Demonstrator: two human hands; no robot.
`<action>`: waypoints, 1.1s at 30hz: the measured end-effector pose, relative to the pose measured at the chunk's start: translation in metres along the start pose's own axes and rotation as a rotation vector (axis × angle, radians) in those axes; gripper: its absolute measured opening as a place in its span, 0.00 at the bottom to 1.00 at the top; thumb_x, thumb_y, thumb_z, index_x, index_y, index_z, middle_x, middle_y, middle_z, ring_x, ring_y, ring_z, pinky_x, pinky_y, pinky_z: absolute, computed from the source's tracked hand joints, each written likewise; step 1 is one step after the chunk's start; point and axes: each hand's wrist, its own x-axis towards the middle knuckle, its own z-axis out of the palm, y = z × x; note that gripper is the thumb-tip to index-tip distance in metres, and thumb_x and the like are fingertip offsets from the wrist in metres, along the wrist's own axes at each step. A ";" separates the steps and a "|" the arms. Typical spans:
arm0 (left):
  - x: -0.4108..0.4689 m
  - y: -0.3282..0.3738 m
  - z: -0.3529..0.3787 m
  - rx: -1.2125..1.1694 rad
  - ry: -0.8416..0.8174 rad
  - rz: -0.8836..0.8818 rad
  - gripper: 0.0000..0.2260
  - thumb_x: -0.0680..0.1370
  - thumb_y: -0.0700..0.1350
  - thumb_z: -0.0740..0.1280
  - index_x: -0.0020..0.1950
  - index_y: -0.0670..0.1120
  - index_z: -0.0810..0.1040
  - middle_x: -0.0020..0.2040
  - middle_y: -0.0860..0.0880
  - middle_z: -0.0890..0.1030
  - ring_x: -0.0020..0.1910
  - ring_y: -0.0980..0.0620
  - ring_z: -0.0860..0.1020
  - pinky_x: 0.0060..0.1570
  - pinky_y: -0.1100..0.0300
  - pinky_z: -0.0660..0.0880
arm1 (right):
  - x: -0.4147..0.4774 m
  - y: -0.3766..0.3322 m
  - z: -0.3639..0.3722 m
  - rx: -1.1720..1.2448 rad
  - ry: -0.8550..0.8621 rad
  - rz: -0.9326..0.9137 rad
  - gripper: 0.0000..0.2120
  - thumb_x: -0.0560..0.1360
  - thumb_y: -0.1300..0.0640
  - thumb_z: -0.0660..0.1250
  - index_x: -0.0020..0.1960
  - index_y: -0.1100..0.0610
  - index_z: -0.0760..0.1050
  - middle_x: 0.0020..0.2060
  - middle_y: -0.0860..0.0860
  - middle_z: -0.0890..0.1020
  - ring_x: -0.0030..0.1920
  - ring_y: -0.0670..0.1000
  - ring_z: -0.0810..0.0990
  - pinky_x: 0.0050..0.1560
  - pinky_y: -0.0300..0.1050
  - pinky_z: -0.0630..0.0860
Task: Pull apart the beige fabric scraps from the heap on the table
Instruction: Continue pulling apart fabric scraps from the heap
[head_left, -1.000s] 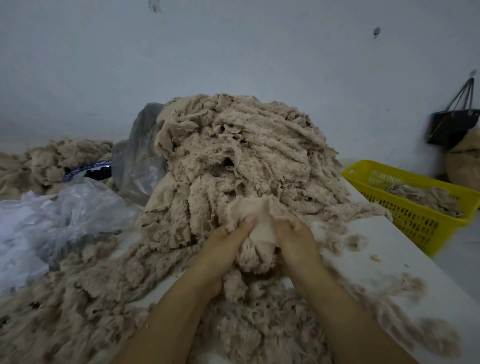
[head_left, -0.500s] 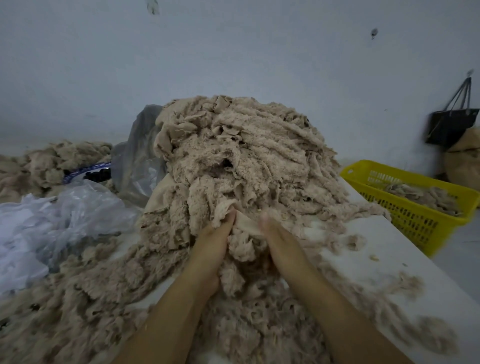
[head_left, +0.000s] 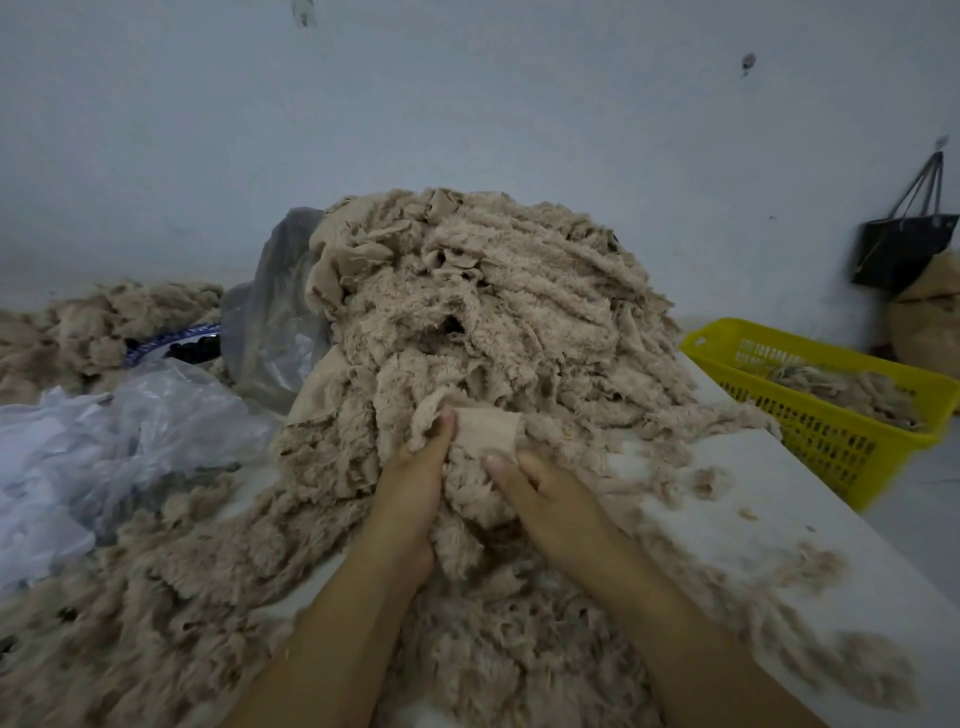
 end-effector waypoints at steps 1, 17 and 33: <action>0.001 0.002 0.000 -0.016 0.018 -0.006 0.30 0.66 0.65 0.72 0.57 0.43 0.82 0.48 0.42 0.87 0.46 0.43 0.86 0.43 0.50 0.83 | 0.000 -0.001 -0.001 0.006 0.027 0.001 0.31 0.64 0.16 0.50 0.50 0.34 0.77 0.47 0.38 0.82 0.46 0.34 0.80 0.40 0.27 0.72; 0.015 0.015 -0.021 -0.425 0.034 0.011 0.21 0.81 0.58 0.60 0.55 0.43 0.83 0.49 0.39 0.86 0.45 0.42 0.86 0.40 0.51 0.83 | 0.009 0.002 -0.048 0.722 0.306 0.012 0.28 0.83 0.44 0.55 0.25 0.49 0.63 0.23 0.46 0.60 0.22 0.46 0.55 0.22 0.37 0.61; 0.002 0.003 0.005 -0.366 -0.170 0.033 0.18 0.77 0.48 0.66 0.63 0.40 0.78 0.60 0.42 0.83 0.59 0.47 0.82 0.54 0.54 0.80 | -0.003 -0.007 -0.002 0.066 -0.117 -0.001 0.07 0.78 0.39 0.65 0.44 0.26 0.76 0.41 0.28 0.81 0.41 0.31 0.80 0.37 0.24 0.71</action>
